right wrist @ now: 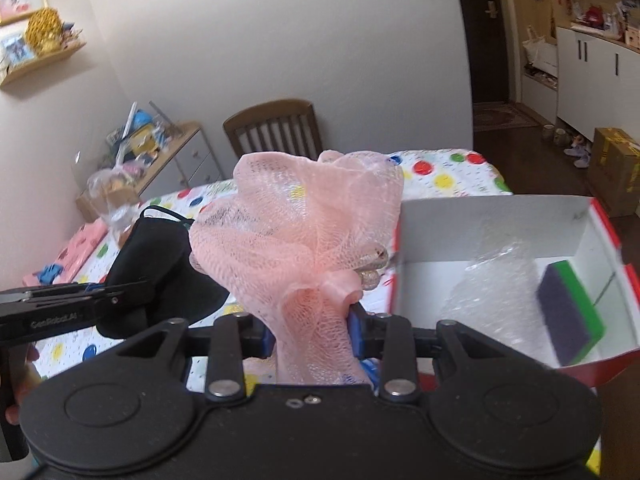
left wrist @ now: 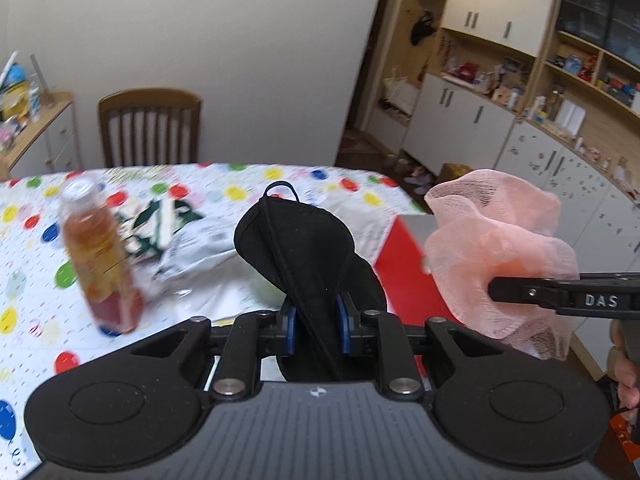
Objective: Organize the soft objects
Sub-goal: 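Carry the bath puff and black mask over the red box and lower them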
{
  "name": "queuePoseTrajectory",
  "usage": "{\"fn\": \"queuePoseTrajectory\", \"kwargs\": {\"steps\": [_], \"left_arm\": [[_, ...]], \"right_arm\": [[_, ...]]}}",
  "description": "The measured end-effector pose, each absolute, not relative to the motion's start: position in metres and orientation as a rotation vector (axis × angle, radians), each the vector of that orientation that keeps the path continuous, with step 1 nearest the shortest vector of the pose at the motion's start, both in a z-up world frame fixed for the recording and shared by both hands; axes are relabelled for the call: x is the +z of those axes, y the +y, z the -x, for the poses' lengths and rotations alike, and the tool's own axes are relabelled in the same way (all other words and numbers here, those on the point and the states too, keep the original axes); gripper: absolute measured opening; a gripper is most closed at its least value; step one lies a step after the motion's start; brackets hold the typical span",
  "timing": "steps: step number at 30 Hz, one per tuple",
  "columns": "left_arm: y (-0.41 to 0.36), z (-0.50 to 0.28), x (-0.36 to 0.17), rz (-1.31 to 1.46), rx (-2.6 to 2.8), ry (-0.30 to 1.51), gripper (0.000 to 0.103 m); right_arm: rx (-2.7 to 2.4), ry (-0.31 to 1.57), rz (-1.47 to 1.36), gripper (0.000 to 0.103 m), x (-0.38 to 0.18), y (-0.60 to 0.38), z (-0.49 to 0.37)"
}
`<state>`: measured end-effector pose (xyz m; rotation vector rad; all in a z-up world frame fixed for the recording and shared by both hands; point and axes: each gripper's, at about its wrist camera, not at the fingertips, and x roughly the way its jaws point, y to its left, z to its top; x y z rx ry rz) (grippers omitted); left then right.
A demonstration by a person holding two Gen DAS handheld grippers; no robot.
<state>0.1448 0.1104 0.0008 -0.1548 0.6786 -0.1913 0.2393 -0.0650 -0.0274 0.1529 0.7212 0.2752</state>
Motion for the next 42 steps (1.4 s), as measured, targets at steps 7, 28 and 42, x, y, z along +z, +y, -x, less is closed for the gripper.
{"fn": "queuePoseTrajectory", "kwargs": {"steps": [7, 28, 42], "left_arm": [[0.067, -0.156, 0.016, 0.147, -0.267, 0.655, 0.02], [-0.079, -0.209, 0.004, 0.054, -0.364, 0.697, 0.02], [-0.14, -0.246, -0.043, -0.083, -0.361, 0.821, 0.019]], "right_arm": [[0.231, 0.7, -0.17, 0.034, -0.017, -0.11, -0.238], [0.139, 0.714, -0.209, 0.034, -0.027, -0.228, -0.259], [0.15, 0.833, -0.193, 0.034, -0.062, -0.254, -0.316]]}}
